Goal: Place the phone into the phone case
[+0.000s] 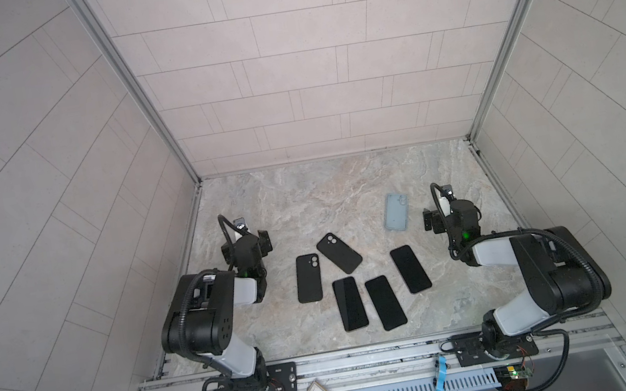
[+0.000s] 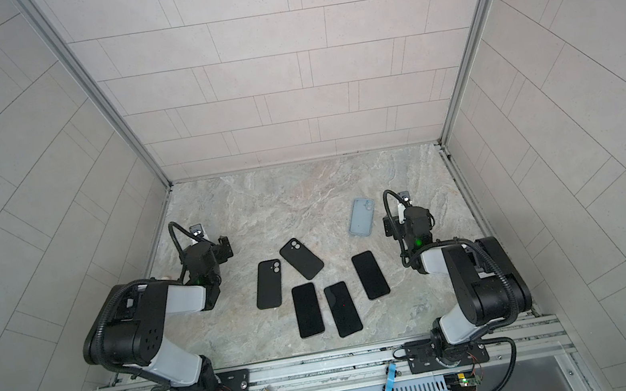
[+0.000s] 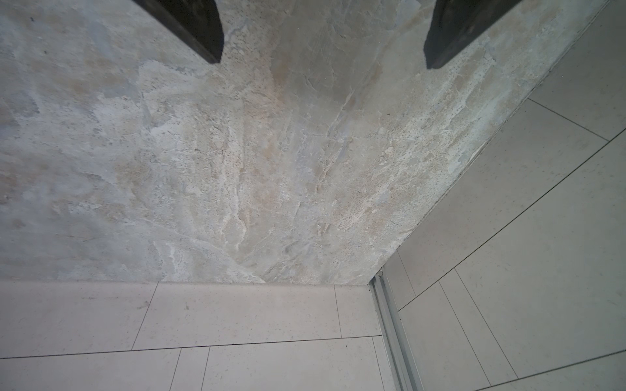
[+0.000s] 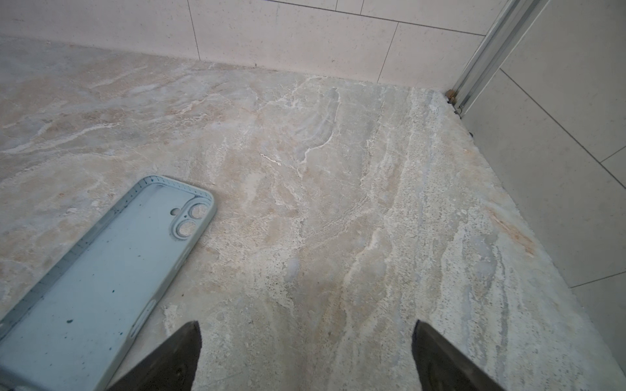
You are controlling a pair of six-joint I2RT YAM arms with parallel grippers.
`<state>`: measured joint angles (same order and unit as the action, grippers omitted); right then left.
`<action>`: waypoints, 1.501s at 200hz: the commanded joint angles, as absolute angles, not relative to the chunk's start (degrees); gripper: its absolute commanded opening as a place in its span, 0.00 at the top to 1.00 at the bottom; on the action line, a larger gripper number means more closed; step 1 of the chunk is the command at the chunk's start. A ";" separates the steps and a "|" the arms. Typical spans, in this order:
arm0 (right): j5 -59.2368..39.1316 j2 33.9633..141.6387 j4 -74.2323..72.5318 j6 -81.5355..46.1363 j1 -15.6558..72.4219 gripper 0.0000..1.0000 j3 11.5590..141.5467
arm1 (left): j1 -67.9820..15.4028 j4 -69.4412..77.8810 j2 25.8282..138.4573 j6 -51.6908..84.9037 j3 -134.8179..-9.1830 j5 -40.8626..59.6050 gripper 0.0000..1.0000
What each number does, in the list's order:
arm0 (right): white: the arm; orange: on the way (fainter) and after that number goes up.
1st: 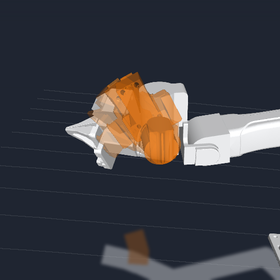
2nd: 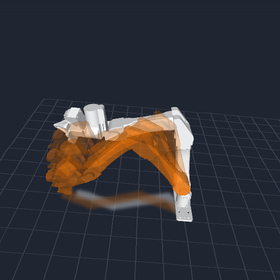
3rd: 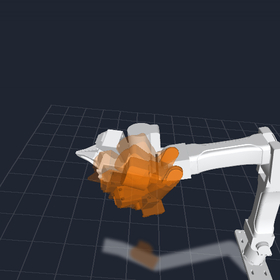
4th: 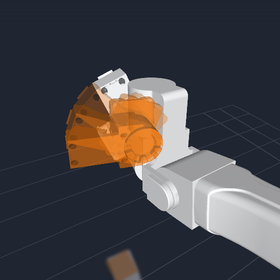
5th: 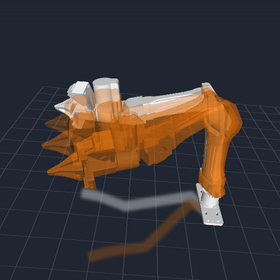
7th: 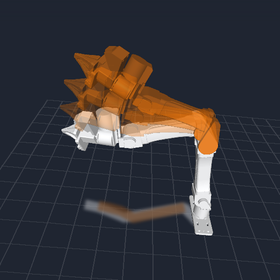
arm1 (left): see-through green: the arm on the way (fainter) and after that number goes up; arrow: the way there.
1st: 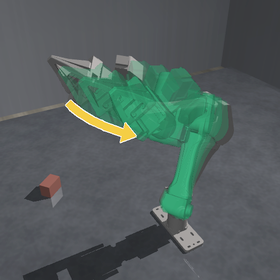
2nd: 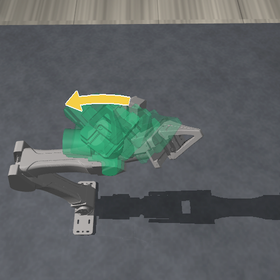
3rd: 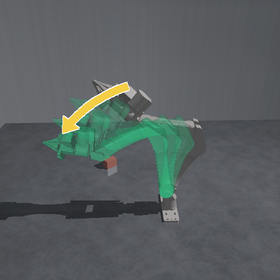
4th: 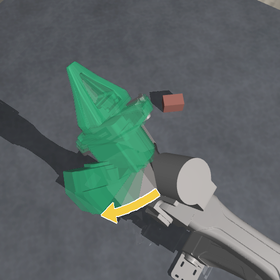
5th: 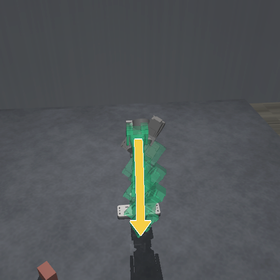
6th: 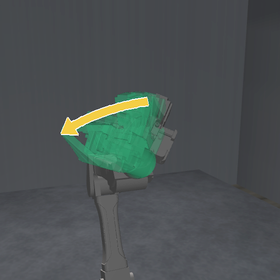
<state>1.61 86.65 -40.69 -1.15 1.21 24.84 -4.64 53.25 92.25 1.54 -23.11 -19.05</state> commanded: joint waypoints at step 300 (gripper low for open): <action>7.47 53.23 16.68 -34.59 0.35 0.00 43.40 | -39.70 0.85 53.01 1.29 -43.35 -28.12 0.00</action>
<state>11.84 57.23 2.33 -23.24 0.69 44.27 -22.11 7.51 57.08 12.29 -45.82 -19.86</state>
